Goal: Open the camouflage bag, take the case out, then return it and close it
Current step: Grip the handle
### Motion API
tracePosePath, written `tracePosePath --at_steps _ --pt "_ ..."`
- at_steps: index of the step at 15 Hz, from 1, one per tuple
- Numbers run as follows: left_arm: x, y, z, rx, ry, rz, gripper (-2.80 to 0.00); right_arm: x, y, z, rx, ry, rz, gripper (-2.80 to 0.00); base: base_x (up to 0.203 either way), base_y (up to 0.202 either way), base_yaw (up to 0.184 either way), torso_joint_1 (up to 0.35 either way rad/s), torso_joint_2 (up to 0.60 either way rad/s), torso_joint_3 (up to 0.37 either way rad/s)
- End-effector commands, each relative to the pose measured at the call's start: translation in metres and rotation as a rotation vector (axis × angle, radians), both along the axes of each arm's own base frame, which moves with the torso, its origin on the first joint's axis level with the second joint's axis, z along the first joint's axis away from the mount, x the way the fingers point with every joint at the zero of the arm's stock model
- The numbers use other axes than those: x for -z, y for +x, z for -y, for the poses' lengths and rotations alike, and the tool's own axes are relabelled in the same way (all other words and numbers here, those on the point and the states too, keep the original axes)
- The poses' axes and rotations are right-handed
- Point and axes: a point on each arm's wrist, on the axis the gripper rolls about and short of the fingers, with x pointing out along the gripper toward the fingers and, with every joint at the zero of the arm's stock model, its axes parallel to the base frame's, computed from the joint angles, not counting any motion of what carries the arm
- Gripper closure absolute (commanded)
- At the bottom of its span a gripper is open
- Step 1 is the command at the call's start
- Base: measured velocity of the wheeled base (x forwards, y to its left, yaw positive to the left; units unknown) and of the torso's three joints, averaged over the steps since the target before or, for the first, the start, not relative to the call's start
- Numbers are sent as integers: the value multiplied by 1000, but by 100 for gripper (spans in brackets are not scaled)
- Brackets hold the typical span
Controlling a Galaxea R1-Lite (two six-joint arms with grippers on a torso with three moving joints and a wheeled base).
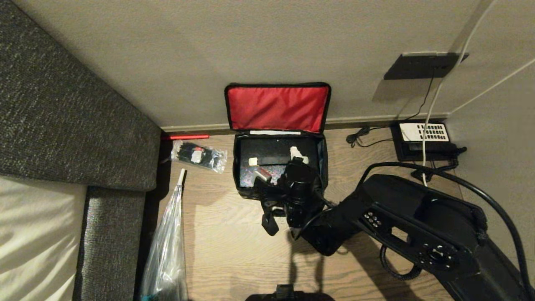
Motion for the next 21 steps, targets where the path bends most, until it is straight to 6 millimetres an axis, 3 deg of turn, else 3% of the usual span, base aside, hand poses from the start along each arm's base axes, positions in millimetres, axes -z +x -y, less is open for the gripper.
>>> tracePosePath --at_steps 1,5,9,21 --pt "0 0 0 0 -1 -1 0 -30 -25 2 -7 34 4 -280 0 0 0 0 0 0" --pt "0 0 0 0 -1 -1 0 -38 -46 0 -10 44 -3 -280 0 0 0 0 0 0" --pt "0 0 0 0 0 -1 0 -43 -53 -6 -3 52 6 -280 0 0 0 0 0 0" --pt "0 0 0 1 -7 0 0 -46 -52 -7 0 58 21 -280 0 0 0 0 2 -31"
